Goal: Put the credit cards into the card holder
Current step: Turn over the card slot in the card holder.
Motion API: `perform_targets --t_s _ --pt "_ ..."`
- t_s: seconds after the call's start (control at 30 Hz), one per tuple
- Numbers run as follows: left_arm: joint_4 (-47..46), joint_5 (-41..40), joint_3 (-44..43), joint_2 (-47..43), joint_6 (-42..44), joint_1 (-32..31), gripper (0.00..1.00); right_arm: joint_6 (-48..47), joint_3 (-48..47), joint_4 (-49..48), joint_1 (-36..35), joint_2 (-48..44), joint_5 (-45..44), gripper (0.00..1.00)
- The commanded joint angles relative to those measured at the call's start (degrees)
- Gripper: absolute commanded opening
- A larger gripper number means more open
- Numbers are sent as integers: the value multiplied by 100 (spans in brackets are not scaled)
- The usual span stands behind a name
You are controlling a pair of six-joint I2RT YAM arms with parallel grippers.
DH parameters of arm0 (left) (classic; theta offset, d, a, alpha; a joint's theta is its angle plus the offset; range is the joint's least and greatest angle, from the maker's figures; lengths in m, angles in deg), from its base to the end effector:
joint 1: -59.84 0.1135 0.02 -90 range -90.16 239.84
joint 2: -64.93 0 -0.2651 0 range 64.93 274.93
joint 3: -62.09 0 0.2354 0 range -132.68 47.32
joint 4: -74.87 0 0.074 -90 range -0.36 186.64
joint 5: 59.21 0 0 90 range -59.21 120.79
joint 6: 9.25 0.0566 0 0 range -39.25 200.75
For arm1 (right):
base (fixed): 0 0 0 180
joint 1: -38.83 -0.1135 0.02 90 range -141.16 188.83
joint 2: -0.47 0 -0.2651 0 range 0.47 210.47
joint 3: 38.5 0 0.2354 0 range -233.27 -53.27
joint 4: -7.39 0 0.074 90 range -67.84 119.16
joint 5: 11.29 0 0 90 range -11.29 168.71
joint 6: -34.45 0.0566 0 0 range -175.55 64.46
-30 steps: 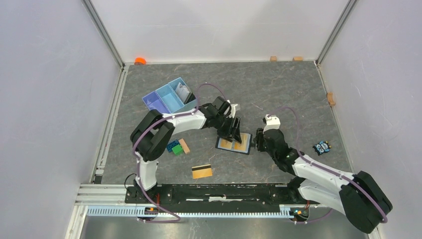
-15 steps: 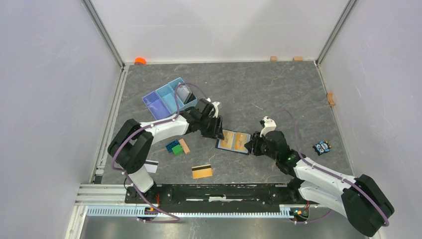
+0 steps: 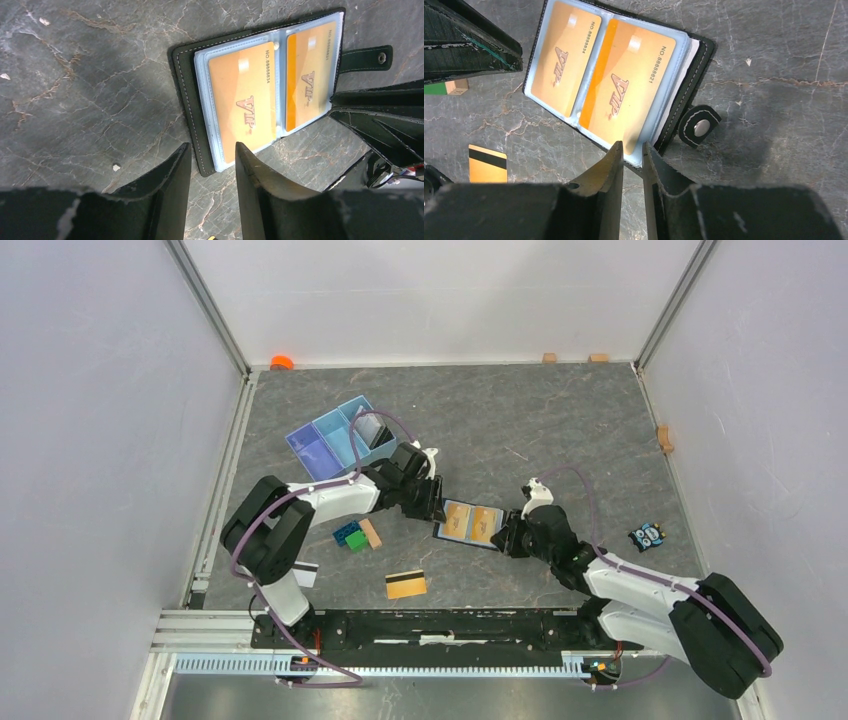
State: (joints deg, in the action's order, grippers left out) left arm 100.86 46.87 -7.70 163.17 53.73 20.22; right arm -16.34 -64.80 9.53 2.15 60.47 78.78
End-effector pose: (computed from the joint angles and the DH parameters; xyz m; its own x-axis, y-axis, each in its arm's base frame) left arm 0.2516 -0.2287 0.1593 -0.8930 0.1726 -0.4157 0.3717 0.8035 -0.4649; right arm 0.1517 0.1131 0.1360 -0.7420 0.2356 -0.6277 -0.1666 0.8421 0.5130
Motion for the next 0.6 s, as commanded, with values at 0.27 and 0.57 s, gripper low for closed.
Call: perform_targets --t_s 0.27,0.57 --pt "-387 67 136 179 167 13 39 316 147 -645 -5 335 -31 24" --pt "-592 212 305 231 41 10 29 747 274 -1357 -5 473 219 24"
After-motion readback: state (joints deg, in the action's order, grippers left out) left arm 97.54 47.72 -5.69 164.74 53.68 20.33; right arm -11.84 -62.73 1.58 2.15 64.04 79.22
